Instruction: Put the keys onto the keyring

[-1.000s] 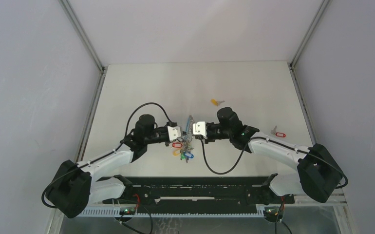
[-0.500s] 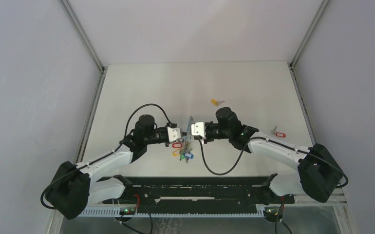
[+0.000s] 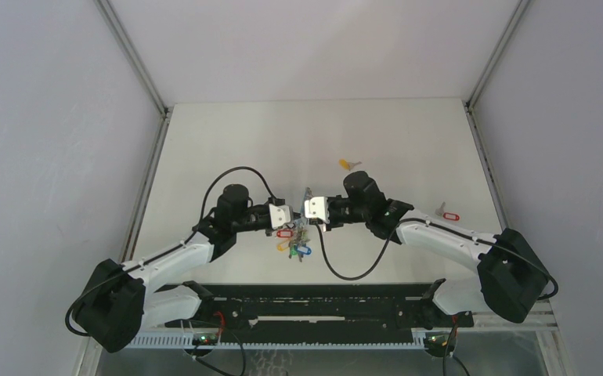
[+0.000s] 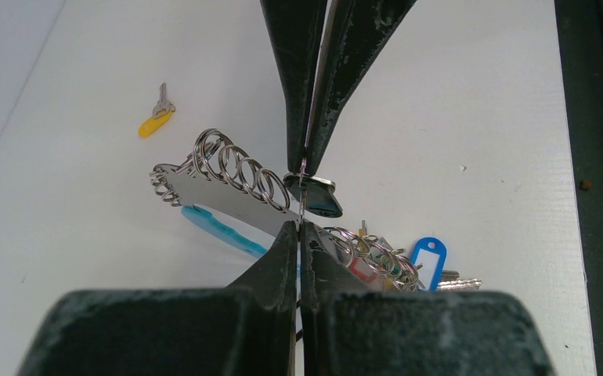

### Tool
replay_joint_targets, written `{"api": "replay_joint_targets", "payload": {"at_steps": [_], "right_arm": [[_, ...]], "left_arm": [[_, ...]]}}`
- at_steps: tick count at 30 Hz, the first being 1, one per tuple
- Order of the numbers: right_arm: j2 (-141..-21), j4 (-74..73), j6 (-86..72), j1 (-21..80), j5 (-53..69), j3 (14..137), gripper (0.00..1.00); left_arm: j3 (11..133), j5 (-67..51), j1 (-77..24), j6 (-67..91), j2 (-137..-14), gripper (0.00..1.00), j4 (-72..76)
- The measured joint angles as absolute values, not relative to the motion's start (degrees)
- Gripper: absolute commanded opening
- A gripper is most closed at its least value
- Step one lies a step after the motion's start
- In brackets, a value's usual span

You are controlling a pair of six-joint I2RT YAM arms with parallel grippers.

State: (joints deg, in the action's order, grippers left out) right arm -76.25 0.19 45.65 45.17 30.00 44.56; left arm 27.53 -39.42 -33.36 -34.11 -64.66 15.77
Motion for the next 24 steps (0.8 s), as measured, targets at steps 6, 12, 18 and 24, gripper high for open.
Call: {"api": "replay_joint_targets", "payload": {"at_steps": [6, 12, 18, 24], "right_arm": [[-76.27, -1.19, 46.44, 45.17, 29.26, 44.62, 0.0], [-76.27, -1.17, 46.57, 45.19, 28.95, 44.62, 0.0], [-76.27, -1.17, 46.74, 45.67, 28.95, 44.62, 0.0], [-76.27, -1.17, 46.76, 45.78, 28.93, 44.62, 0.0]], "left_arm": [[27.53, -39.42, -33.36, -34.11, -64.66, 0.0, 15.77], [27.53, -39.44, -33.36, -34.11, -64.69, 0.0, 15.75], [27.53, -39.53, -33.39, -34.11, -64.71, 0.0, 15.75], [27.53, -39.7, -33.39, -34.11, -64.73, 0.0, 15.73]]}}
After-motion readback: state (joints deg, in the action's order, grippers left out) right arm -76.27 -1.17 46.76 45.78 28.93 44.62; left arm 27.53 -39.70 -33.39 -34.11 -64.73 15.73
